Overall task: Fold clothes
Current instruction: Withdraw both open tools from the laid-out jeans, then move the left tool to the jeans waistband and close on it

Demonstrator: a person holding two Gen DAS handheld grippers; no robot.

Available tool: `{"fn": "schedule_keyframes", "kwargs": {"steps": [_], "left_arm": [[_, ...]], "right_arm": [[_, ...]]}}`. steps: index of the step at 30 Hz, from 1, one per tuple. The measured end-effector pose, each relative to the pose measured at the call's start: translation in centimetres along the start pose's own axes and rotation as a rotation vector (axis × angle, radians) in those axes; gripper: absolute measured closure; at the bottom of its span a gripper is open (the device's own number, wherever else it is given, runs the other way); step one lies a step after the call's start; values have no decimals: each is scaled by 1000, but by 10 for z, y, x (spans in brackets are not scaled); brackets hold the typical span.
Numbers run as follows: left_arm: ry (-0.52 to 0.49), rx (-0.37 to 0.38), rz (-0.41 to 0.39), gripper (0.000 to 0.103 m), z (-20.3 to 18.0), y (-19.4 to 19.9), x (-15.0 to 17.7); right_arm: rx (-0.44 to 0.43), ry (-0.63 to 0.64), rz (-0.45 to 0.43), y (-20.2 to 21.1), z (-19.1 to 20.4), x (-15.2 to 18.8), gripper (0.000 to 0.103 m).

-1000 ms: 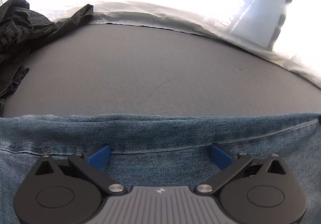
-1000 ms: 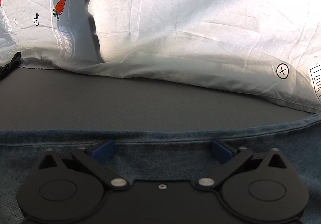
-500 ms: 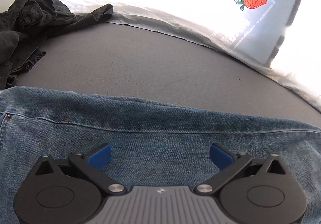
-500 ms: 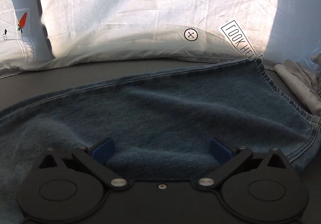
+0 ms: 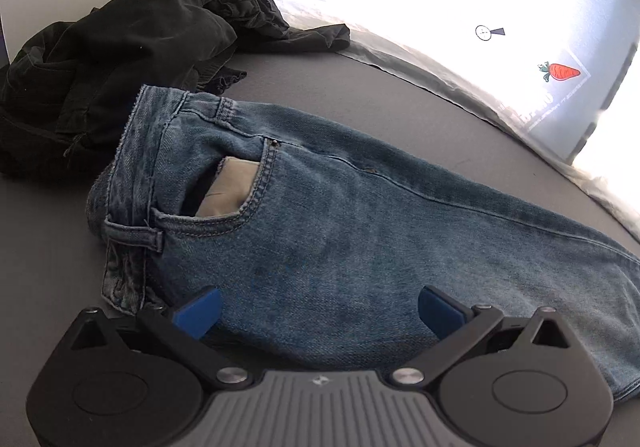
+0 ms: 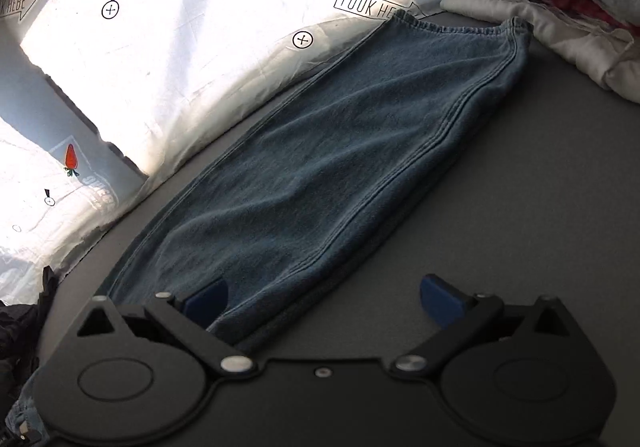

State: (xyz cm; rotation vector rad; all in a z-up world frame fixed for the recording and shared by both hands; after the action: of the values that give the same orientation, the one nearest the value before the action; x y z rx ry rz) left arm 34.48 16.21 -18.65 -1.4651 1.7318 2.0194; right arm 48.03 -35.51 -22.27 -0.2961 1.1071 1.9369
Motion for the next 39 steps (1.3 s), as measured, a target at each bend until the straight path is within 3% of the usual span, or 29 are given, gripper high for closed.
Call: {"fn": "schedule_keyframes", "kwargs": {"steps": [2, 4, 9, 13, 16, 18, 23, 25, 31, 34, 35, 39], "left_arm": [[0, -15, 17, 0, 15, 4, 2], [13, -21, 31, 0, 34, 8, 3], [-3, -17, 58, 0, 72, 17, -4], [27, 100, 83, 0, 93, 17, -19], [108, 239, 111, 0, 108, 11, -30], [165, 279, 135, 0, 119, 2, -35], [210, 238, 235, 0, 131, -39, -45], [222, 222, 271, 0, 132, -54, -47], [113, 212, 309, 0, 118, -65, -48], [109, 227, 287, 0, 118, -62, -44], [125, 238, 283, 0, 121, -61, -44], [212, 289, 289, 0, 134, -61, -45]], "right_arm": [[-154, -199, 62, -2, 6, 20, 0], [-236, -287, 121, -10, 21, 42, 0], [-293, -175, 216, -29, 84, 84, 0], [-367, -139, 231, -31, 129, 102, 0], [-435, -136, 177, -27, 150, 102, 0], [-471, -138, 146, -25, 163, 102, 0], [-316, -237, 200, -50, 146, 123, 0], [-347, -303, 171, -48, 141, 132, 0], [-588, -425, 261, -48, 164, 143, 0], [-536, -483, 289, -58, 162, 149, 0], [-516, -490, 301, -61, 163, 152, 0], [-435, -292, 345, -75, 192, 157, 0]]}}
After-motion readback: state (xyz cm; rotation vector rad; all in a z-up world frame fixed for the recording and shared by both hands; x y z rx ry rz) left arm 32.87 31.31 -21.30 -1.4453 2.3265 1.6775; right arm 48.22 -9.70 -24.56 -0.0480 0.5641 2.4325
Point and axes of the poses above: each gripper's, at about its wrist camera, not at the fingertips, and y roughly against the way its jaws point, z to its left, x to its underside, the point moved 2 cm from there along -y, roughly the way its jaws point, and after that the axes turned 6 degrees about -z, right-handed, at the moved point
